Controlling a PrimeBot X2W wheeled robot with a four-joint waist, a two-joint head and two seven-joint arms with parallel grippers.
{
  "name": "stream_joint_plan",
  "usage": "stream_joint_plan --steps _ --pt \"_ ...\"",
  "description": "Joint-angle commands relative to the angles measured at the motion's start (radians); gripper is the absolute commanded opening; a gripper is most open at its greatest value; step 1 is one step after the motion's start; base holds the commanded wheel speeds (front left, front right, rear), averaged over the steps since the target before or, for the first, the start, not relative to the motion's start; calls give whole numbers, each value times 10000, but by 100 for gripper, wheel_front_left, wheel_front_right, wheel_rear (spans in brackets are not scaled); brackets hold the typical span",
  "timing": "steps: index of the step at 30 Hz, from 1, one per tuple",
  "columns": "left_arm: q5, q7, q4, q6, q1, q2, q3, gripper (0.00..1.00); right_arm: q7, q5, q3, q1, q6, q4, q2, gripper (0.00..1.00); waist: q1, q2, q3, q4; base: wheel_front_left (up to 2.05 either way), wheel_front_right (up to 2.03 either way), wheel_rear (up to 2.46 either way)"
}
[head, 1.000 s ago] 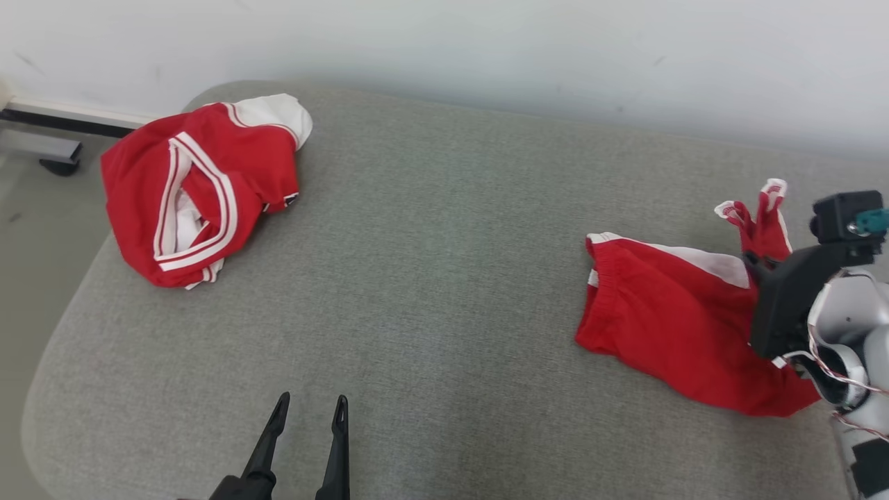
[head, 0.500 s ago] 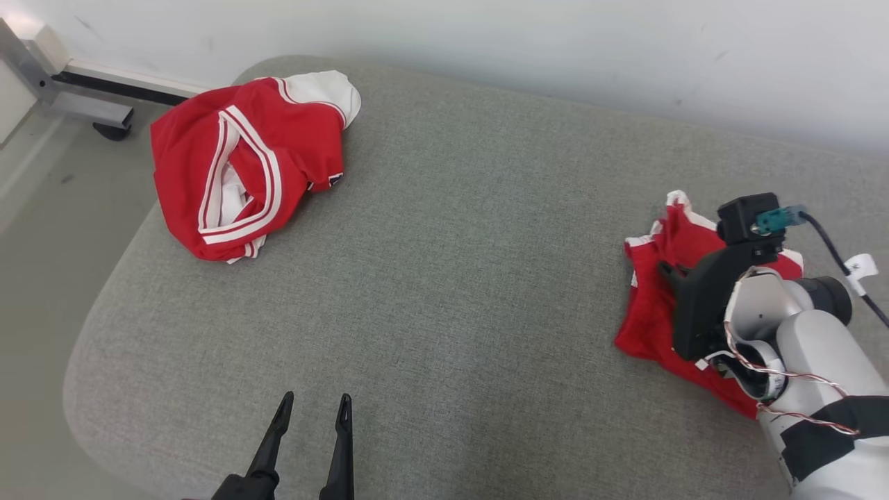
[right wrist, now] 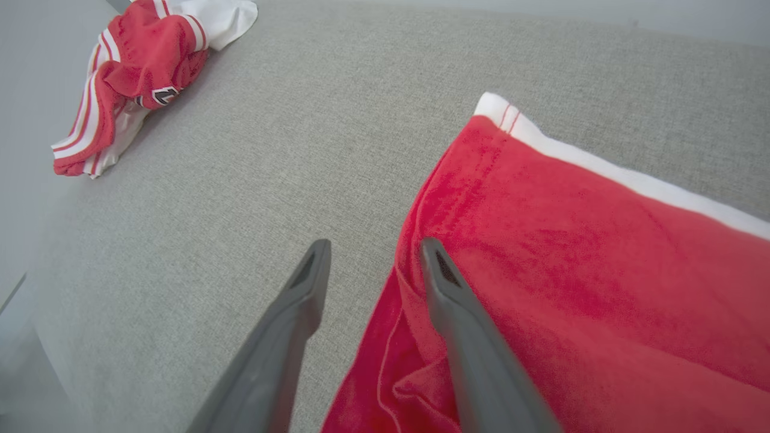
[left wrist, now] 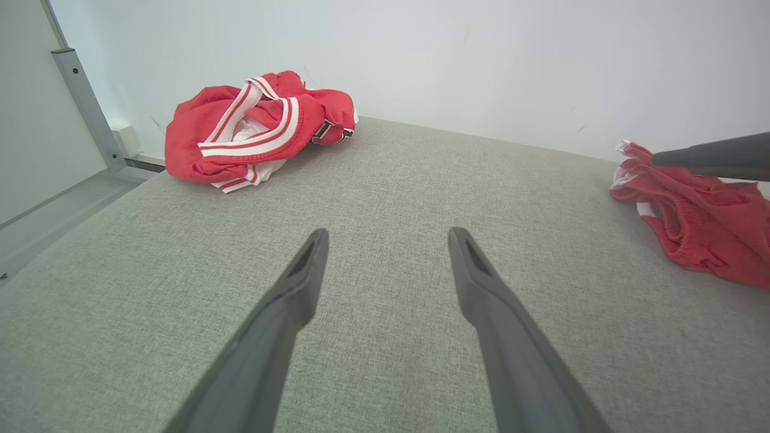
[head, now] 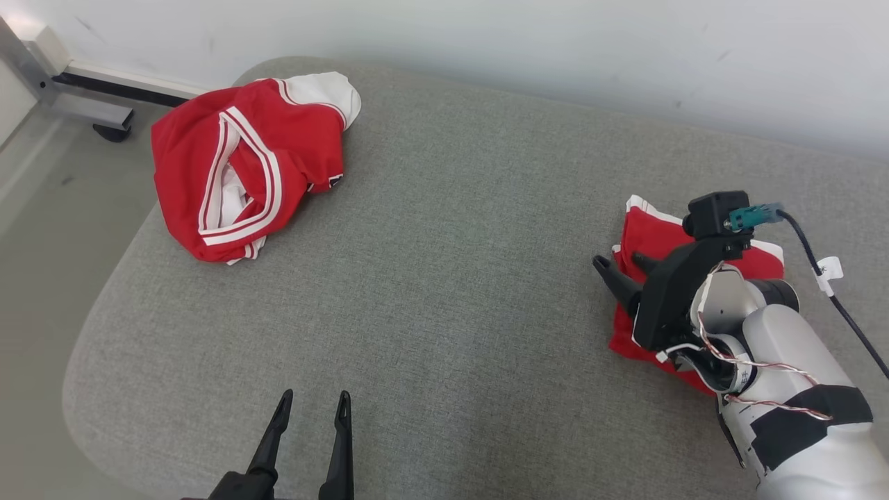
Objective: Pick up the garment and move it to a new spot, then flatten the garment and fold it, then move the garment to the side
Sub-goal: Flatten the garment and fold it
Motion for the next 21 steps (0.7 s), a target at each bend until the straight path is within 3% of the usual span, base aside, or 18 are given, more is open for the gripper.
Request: stream_joint_plan --steps 1,6,14,20,21 --pt "-1 -32 29 50 -23 -10 33 100 -111 343 -72 -37 -23 -175 5 100 -1 -1 -92 -74 0 0 0" --pt "63 -32 20 50 87 -10 106 100 -492 901 -450 156 -23 -854 -478 100 -1 -1 -330 -298 0 0 0" --pt "109 -32 -38 12 197 -9 187 100 -1539 50 -1829 1177 -23 -1200 -1480 100 -1 -1 -542 -591 0 0 0" --pt "26 -32 -67 0 220 -9 163 100 -2246 -747 -2078 2099 -23 -1250 -1355 100 -1 -1 -465 -679 0 0 0" --pt "13 -32 -73 -2 197 -9 169 100 -2374 -891 -1991 2243 -23 -1238 -1295 91 -1 -1 -436 -688 0 0 0"
